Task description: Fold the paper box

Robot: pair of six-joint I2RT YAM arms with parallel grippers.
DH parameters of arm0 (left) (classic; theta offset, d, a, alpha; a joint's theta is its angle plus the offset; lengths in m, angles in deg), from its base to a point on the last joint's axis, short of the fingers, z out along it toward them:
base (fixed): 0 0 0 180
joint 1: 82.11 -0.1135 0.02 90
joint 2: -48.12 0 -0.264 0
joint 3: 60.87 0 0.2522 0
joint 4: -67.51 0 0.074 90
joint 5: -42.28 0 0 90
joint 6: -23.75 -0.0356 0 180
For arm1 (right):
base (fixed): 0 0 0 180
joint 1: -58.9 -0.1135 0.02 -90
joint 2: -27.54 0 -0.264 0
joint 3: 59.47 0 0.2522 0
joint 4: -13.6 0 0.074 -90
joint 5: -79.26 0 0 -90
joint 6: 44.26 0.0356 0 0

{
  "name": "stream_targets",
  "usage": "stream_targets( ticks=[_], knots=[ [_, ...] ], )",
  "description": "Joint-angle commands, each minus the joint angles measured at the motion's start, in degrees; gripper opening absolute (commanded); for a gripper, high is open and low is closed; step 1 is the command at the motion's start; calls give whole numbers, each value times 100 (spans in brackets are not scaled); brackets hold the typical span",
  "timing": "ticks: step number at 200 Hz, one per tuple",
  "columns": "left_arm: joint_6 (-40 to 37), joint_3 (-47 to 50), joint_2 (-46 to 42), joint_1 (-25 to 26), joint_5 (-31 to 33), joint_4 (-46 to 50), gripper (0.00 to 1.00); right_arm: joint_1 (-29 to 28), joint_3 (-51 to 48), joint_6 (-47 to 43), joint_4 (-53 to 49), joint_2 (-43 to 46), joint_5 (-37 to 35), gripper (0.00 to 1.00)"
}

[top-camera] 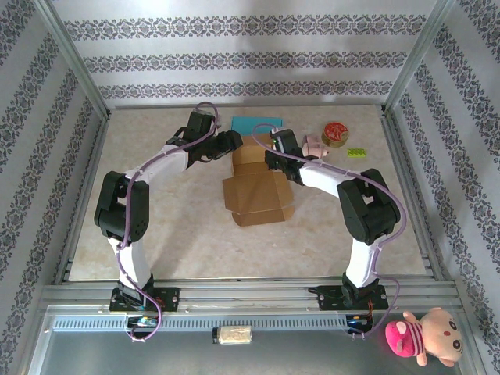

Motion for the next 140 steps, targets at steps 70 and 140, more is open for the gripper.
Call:
stream_targets(
  ticks=[70, 140],
  knots=[
    [72, 78, -77, 86, -326, -87, 57, -118, -34, 1332, 841, -602, 137, 24],
    [3, 697, -1143, -24, 233, -513, 65, -37, 246, 199, 159, 203, 302, 0]
  ],
)
